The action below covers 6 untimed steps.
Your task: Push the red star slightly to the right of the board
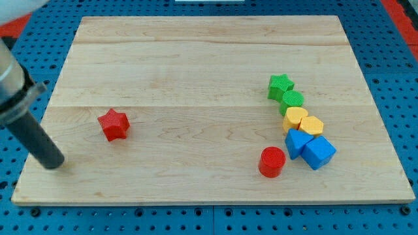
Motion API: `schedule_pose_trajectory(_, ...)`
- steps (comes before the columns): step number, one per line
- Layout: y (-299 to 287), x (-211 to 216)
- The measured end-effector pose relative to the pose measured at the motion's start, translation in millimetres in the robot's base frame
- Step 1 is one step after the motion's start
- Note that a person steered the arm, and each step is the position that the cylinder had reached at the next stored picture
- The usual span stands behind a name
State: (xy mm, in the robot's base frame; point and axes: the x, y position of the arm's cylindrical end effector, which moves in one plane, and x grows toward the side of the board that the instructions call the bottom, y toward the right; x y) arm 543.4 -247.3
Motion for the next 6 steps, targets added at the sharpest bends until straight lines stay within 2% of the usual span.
schedule_pose_trajectory(1,28,-48)
schedule_pose_trajectory(2,64,-64)
schedule_pose_trajectory(4,261,11)
schedule_pose_trajectory(5,255,13)
schedule_pose_trajectory(6,169,19)
